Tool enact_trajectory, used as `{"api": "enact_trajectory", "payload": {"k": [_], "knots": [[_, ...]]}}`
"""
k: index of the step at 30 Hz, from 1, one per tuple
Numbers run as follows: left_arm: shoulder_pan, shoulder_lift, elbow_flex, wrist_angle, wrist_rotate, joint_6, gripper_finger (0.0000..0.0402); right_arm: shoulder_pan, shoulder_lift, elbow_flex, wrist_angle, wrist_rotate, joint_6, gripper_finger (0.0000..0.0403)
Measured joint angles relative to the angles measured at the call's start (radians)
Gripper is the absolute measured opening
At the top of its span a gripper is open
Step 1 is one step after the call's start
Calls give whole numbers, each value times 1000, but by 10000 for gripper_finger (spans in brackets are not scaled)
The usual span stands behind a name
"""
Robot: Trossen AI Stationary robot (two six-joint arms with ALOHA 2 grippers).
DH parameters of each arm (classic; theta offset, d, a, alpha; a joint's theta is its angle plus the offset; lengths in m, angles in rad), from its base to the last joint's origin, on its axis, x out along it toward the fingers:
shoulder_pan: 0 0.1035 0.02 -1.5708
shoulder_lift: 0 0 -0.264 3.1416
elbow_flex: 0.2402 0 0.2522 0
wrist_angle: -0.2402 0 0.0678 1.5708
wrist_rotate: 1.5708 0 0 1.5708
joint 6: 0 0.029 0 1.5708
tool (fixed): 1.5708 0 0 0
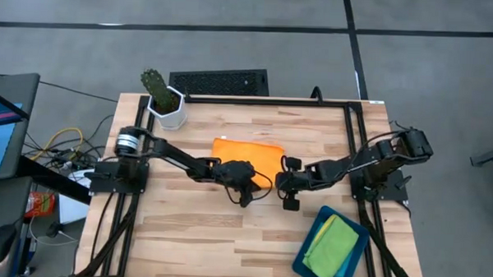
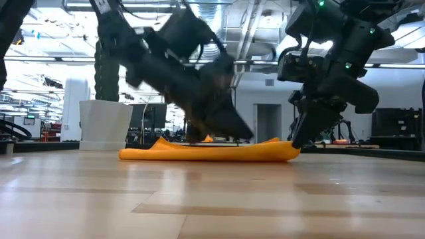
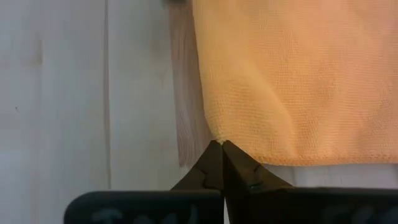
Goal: Fold microfiber towels
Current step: Fold the orange microfiber towel
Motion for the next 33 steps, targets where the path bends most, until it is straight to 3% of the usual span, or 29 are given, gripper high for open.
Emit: {"api": "enact_trajectory", "payload": {"k": [6, 16, 24, 33], "knots": [[-6, -85, 1, -137, -188, 122, 0, 2, 1, 0, 13, 0, 26, 20], [-37, 34, 0, -87, -223, 21, 0, 6, 1, 0, 25, 0, 27, 21], [-57, 41, 1, -81, -234, 15, 0, 6, 2, 6, 39, -3, 23, 17], [-57, 64, 4, -72, -217, 14, 0, -2, 3, 100, 99, -5, -177, 16]]}}
